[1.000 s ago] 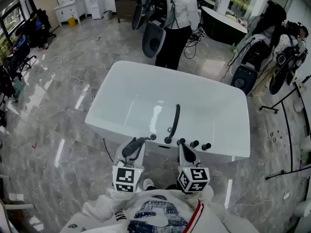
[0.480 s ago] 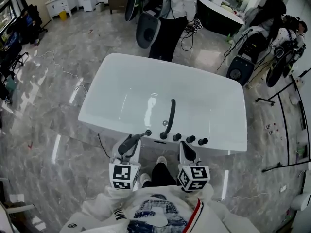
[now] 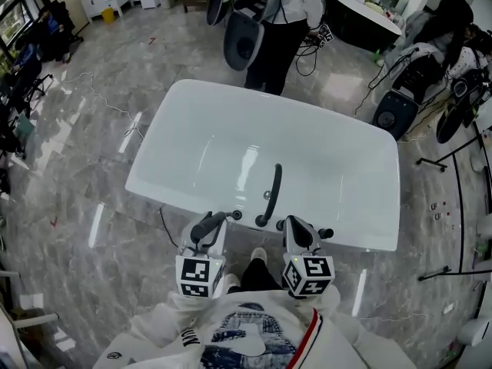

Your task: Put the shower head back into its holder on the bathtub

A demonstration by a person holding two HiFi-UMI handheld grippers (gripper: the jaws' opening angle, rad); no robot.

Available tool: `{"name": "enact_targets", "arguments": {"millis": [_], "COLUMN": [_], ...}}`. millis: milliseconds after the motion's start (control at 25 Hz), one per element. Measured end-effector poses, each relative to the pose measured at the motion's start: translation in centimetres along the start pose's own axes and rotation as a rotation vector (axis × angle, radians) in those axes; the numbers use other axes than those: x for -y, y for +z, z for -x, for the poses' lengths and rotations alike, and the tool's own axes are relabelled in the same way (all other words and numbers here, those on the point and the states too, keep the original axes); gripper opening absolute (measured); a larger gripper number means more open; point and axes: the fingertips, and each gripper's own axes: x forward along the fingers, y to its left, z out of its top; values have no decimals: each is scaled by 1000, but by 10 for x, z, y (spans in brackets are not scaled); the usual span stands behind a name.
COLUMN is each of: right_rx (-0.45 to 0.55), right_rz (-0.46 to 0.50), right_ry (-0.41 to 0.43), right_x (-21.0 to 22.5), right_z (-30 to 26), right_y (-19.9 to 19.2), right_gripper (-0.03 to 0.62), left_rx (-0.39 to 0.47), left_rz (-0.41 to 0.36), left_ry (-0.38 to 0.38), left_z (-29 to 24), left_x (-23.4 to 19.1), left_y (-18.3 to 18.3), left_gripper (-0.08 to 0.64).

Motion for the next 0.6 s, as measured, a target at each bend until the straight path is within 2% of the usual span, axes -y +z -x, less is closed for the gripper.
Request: {"name": "enact_targets", "arguments": {"millis": [200, 360, 600], "right_rx": [-12, -24, -40], "right_rz": [-13, -24, -33], "right_ry": [26, 47, 71], "right_x": [21, 36, 58], "right_z": [-29, -48, -61], "right_y": [7, 8, 10], "right_gripper": [6, 6, 6], "left_rx": [-51, -68, -107], "left_rz": [11, 25, 40], "left_ry": [26, 42, 61], "left_z": [-27, -47, -68], "left_x": [-3, -2, 4], "left_y": [-9, -1, -7], "left_gripper": [140, 140, 140]}}
